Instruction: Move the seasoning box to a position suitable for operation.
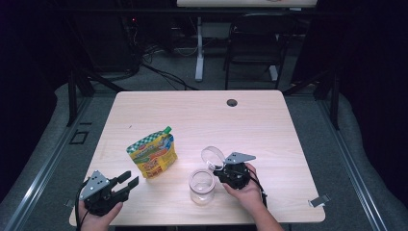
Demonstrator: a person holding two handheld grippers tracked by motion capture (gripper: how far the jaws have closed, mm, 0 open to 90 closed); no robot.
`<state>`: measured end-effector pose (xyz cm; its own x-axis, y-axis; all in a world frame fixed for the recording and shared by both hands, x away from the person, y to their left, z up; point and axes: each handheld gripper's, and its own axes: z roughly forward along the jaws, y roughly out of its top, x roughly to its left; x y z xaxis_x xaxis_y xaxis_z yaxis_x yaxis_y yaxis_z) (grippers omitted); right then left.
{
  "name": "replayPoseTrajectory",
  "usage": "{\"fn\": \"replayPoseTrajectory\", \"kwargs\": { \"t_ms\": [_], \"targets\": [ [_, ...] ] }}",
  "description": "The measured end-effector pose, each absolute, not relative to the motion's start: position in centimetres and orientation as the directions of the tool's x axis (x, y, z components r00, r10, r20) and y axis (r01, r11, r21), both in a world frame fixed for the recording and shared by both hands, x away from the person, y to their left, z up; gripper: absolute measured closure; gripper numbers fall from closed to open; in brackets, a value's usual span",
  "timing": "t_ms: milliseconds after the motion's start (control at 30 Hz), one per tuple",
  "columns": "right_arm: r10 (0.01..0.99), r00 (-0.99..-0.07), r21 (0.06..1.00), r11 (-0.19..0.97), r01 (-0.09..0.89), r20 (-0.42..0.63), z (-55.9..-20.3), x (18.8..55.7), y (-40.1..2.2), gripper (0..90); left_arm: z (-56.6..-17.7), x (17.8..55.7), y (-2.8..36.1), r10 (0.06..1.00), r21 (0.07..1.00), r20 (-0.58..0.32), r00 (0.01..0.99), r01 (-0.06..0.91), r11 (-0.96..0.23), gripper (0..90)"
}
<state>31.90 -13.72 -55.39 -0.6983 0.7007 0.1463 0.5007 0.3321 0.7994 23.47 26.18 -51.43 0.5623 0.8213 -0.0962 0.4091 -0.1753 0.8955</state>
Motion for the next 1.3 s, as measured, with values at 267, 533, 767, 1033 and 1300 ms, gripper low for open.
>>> {"fn": "replayPoseTrajectory", "kwargs": {
  "t_ms": [267, 533, 767, 1033, 1300],
  "targets": [
    [0.733, -0.675, 0.811, 0.346, 0.472, 0.08, -55.1, 31.6, -14.1, 84.0, -51.8, 24.0, 26.6, 0.831, 0.894, -0.095, 0.548, 0.414, -0.171, 55.3],
    [0.775, -0.63, 0.815, 0.336, 0.472, 0.046, -55.0, 31.5, -15.1, 84.5, -52.3, 25.0, 26.4, 0.827, 0.89, -0.1, 0.553, 0.421, -0.174, 51.9],
    [0.777, -0.622, 0.815, 0.297, 0.497, 0.096, -55.1, 31.2, -15.8, 79.5, -53.2, 26.8, 26.1, 0.802, 0.873, -0.165, 0.574, 0.464, -0.153, 45.7],
    [0.783, -0.609, 0.814, 0.27, 0.514, 0.124, -55.0, 30.4, -17.1, 74.2, -53.8, 28.7, 26.1, 0.777, 0.862, -0.219, 0.591, 0.49, -0.13, 45.6],
    [0.8, -0.585, 0.817, 0.245, 0.522, 0.134, -55.0, 29.3, -18.3, 72.1, -54.7, 30.7, 25.6, 0.759, 0.841, -0.247, 0.603, 0.522, -0.141, 45.7]
  ]
}}
